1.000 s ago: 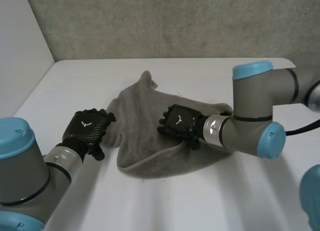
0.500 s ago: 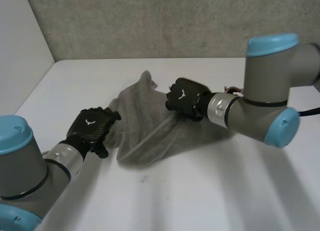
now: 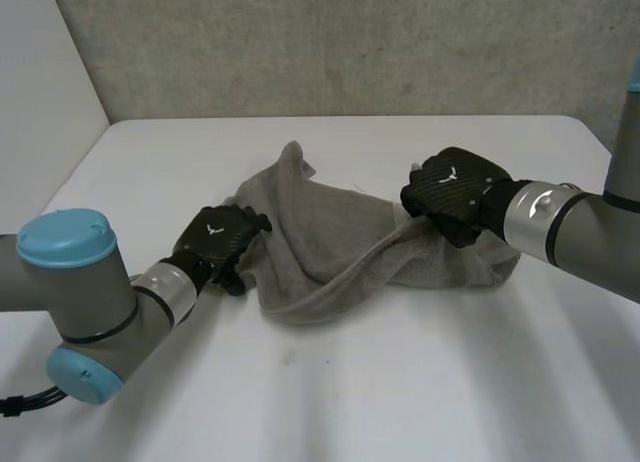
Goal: Fold the towel.
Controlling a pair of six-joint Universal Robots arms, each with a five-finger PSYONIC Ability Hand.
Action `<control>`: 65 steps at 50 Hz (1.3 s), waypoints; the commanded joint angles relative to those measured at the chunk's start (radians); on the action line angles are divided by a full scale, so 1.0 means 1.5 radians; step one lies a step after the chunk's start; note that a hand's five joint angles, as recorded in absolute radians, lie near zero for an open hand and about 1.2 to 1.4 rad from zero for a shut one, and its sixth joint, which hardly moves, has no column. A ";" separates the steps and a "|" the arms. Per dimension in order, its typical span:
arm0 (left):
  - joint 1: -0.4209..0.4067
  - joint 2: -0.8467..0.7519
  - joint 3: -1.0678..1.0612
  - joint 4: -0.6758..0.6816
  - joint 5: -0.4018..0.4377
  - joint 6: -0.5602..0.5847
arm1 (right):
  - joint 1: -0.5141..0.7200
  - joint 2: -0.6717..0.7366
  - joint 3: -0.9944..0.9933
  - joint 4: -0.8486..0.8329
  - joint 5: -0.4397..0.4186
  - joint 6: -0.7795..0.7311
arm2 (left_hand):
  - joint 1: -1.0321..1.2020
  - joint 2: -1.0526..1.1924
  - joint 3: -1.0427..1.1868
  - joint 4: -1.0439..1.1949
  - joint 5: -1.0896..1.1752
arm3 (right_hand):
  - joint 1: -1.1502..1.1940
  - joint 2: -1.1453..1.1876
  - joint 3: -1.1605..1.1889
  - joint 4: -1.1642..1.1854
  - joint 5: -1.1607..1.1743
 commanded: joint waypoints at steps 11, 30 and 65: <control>-0.014 -0.040 0.029 0.002 -0.003 -0.029 | -0.030 -0.018 0.060 -0.040 0.008 0.046 | 0.378 0.377 0.379 0.379 0.379 | 0.008 0.126 0.121 0.120 0.127; -0.015 -0.045 0.018 0.002 -0.004 -0.074 | -0.043 -0.017 0.074 -0.041 0.017 0.124 | 0.258 0.258 0.260 0.260 0.260 | 0.008 0.126 0.121 0.120 0.127; -0.004 0.384 0.071 -0.209 -0.043 -0.071 | -0.050 -0.203 -0.147 0.187 0.016 0.138 | 0.657 0.657 0.659 0.659 0.659 | 0.008 0.126 0.121 0.120 0.127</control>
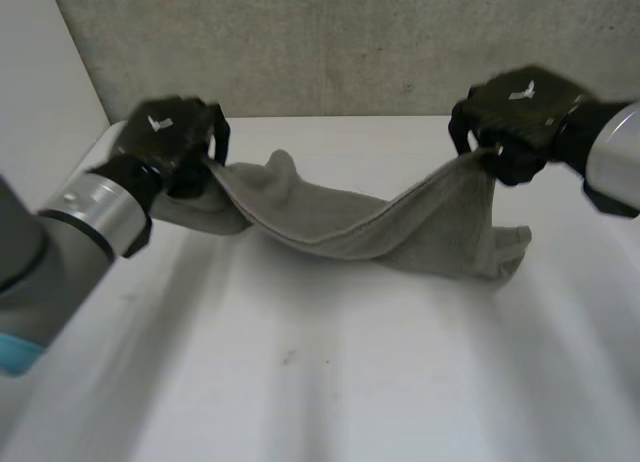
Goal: Fold the towel.
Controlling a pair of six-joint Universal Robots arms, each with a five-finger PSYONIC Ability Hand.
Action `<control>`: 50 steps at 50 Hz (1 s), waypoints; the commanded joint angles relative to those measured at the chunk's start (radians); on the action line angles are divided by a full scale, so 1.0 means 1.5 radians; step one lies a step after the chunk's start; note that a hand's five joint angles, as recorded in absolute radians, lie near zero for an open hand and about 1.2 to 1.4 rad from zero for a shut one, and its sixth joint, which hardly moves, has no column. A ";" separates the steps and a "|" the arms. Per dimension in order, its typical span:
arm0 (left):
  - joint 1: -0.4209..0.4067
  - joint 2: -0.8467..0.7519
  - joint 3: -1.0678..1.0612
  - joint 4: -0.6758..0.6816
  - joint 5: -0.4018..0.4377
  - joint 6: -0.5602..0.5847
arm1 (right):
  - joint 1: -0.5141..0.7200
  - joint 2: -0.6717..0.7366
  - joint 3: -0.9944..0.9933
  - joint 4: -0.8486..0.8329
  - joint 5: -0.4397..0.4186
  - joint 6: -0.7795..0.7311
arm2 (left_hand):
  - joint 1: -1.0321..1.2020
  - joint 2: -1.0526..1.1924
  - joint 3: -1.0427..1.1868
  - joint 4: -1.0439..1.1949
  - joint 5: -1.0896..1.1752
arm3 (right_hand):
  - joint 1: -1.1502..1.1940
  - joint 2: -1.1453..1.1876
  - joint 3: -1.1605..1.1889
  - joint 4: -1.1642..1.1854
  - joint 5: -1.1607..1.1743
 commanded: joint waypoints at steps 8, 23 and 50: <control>0.009 0.080 0.098 -0.167 0.003 0.067 | 0.002 0.017 -0.145 0.166 0.014 -0.095 | 0.139 0.120 0.121 0.120 0.129 | 0.003 0.122 0.120 0.120 0.125; 0.009 -0.326 0.314 -0.222 -0.002 0.194 | 0.051 0.339 -0.293 0.110 0.126 -0.114 | 0.139 0.120 0.121 0.120 0.129 | 0.003 0.122 0.120 0.120 0.125; 0.013 -0.255 0.448 0.021 -0.054 -0.041 | 0.051 0.346 -0.502 -0.143 0.115 0.148 | 0.139 0.120 0.121 0.120 0.129 | 0.003 0.122 0.120 0.120 0.125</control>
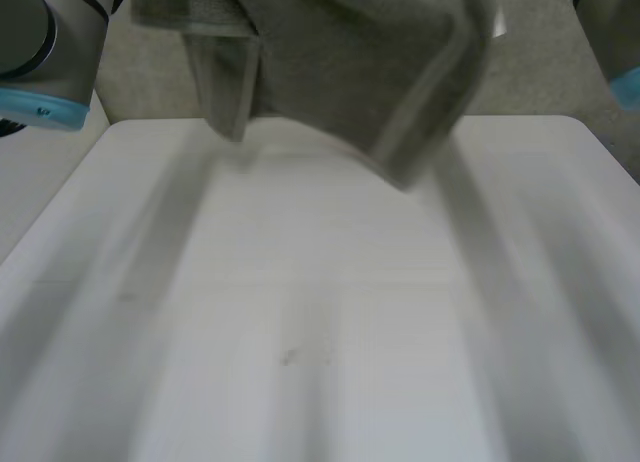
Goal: Fold the towel.
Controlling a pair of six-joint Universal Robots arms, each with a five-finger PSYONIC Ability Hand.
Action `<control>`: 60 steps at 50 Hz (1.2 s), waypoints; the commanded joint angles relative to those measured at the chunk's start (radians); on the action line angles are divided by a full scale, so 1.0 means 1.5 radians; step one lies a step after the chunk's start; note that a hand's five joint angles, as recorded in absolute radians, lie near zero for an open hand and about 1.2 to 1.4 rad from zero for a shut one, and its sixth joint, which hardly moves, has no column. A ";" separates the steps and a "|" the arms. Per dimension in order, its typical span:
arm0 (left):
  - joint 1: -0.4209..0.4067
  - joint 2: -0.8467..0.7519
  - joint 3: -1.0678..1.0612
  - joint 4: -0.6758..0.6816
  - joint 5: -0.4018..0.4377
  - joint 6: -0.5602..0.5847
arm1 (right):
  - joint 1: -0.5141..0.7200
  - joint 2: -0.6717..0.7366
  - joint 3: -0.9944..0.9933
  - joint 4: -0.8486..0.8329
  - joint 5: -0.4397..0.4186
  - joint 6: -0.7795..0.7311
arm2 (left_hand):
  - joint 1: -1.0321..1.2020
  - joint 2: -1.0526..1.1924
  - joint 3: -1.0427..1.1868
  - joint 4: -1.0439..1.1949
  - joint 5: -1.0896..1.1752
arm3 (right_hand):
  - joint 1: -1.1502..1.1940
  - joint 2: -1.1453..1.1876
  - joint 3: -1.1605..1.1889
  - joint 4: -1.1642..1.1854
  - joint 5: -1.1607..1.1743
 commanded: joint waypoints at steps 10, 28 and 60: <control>0.034 0.046 -0.458 -0.080 0.004 0.057 | -0.003 -0.078 0.483 0.090 -0.052 -0.117 | 0.139 0.120 0.120 0.119 0.126 | -0.109 0.010 0.010 0.010 0.015; 0.017 0.172 -0.592 -0.084 0.009 0.187 | 0.014 -0.096 0.580 0.064 -0.061 0.066 | 0.139 0.120 0.120 0.119 0.126 | -0.693 -0.574 -0.574 -0.575 -0.570; -0.071 0.371 -0.502 -0.169 0.000 0.132 | 0.216 0.089 0.491 -0.131 0.103 0.397 | 0.139 0.120 0.120 0.119 0.126 | -0.658 -0.539 -0.539 -0.539 -0.535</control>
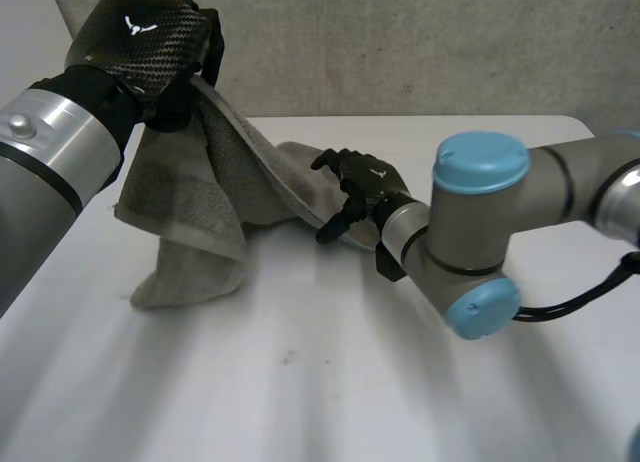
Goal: Fold the towel.
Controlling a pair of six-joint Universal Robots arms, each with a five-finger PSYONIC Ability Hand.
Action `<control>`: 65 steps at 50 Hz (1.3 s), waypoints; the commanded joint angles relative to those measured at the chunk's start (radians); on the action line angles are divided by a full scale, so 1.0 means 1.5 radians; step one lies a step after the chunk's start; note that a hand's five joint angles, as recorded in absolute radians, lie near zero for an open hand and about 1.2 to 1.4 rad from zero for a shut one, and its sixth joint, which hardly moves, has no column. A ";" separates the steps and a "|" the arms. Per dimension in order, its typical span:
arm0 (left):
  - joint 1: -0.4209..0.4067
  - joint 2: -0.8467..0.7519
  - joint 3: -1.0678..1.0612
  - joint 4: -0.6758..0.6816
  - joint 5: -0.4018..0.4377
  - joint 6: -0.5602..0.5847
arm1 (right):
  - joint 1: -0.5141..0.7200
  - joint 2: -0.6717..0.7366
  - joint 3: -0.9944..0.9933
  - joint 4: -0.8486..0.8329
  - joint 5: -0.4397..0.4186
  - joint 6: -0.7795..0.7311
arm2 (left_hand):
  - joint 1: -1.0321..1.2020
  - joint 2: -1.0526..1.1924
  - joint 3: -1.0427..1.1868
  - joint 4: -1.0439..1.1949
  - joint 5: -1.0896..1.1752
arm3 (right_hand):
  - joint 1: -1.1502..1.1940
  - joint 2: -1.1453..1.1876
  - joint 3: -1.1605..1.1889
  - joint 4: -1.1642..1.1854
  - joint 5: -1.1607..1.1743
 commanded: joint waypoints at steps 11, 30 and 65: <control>0.002 0.029 0.007 -0.001 0.000 -0.048 | 0.017 0.159 -0.119 -0.006 0.023 0.019 | 0.139 0.119 0.120 0.119 0.126 | 0.161 0.194 0.192 0.193 0.190; 0.071 0.012 -0.018 -0.001 0.004 -0.047 | -0.149 -0.039 -0.038 -0.088 0.066 -0.098 | 0.139 0.119 0.120 0.119 0.126 | 0.705 0.738 0.736 0.737 0.734; 0.070 -0.200 0.015 -0.107 0.011 0.000 | -0.196 -0.163 -0.117 0.489 -0.061 -0.639 | 0.139 0.119 0.120 0.119 0.126 | 0.705 0.738 0.736 0.737 0.734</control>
